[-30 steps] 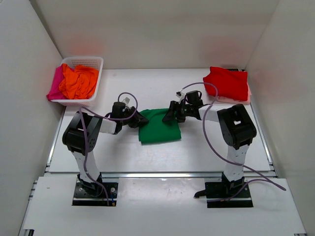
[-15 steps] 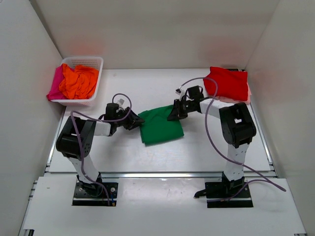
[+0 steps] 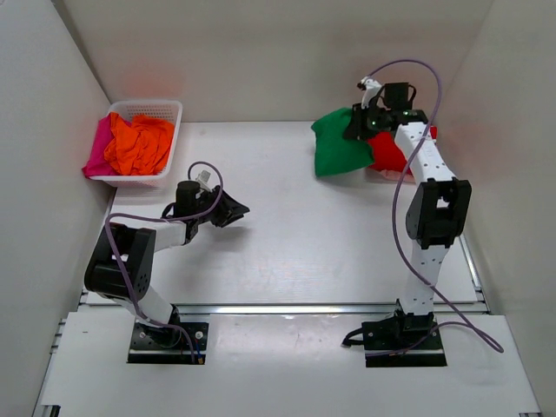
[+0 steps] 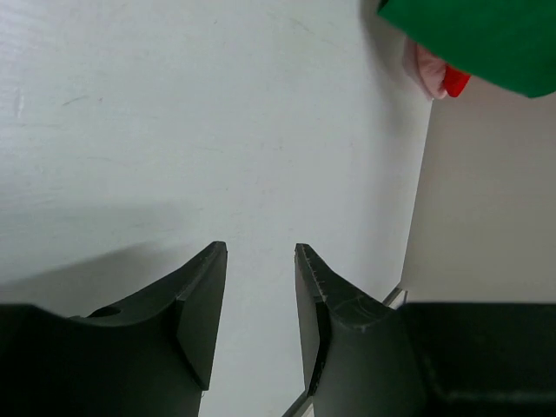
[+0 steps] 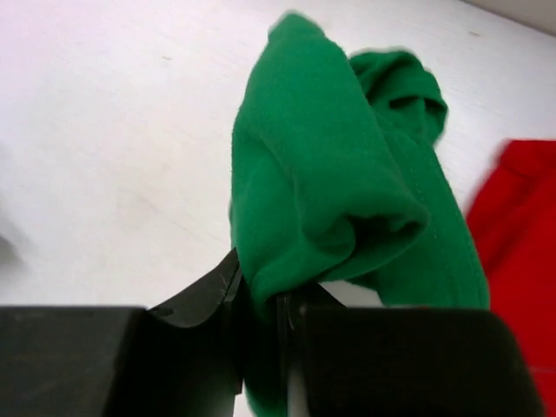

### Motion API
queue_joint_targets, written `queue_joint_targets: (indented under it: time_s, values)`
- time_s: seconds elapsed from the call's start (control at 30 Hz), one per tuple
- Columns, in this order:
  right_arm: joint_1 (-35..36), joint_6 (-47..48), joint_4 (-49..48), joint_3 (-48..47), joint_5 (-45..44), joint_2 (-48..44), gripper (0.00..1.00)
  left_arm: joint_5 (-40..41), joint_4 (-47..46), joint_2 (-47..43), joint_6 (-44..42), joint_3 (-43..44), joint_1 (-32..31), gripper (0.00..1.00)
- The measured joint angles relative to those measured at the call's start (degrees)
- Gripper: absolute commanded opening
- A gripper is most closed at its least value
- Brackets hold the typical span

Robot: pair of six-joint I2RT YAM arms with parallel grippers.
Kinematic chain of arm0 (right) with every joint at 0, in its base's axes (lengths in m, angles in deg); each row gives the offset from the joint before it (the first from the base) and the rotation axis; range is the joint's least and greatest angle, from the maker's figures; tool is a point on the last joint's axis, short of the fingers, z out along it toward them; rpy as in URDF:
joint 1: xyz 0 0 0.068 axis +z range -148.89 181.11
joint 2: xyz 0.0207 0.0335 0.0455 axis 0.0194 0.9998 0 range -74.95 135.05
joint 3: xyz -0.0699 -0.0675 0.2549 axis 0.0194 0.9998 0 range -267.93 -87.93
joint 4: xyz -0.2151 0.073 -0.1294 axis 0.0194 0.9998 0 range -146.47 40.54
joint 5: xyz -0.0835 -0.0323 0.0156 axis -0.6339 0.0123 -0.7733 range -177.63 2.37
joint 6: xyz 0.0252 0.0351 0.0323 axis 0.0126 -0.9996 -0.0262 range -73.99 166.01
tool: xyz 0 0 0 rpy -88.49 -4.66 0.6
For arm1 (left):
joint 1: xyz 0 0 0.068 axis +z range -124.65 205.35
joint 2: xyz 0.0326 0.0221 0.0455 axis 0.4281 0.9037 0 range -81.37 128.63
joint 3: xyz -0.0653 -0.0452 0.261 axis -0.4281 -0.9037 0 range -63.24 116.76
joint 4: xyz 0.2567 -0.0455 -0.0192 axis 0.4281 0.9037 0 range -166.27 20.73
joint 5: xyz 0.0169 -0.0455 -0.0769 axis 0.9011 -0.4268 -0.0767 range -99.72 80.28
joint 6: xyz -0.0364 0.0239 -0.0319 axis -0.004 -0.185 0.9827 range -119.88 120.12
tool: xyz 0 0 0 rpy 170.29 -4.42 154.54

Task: Fold and stack the t-shirts
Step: Put the neatly folded tshirt into the corner of the board with the right arm

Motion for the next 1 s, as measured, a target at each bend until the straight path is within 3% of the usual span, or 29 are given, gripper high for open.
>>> queue_joint_targets:
  time_s: [0.23, 0.5, 1.0]
  values:
    - [-9.62, 3.30, 10.32, -26.71, 2.56, 16.20, 0.00, -0.02, 1.53, 0.00, -0.92, -0.63, 0.39, 0.49]
    - [-19.80, 4.52, 14.19, -23.45, 3.61, 16.28, 0.00, -0.20, 1.51, 0.61, -1.57, -0.90, 0.50, 0.48]
    - [-22.62, 2.49, 12.87, -23.85, 11.89, 12.94, 0.00, 0.02, 3.45, -1.20, -2.67, -3.69, 0.07, 0.48]
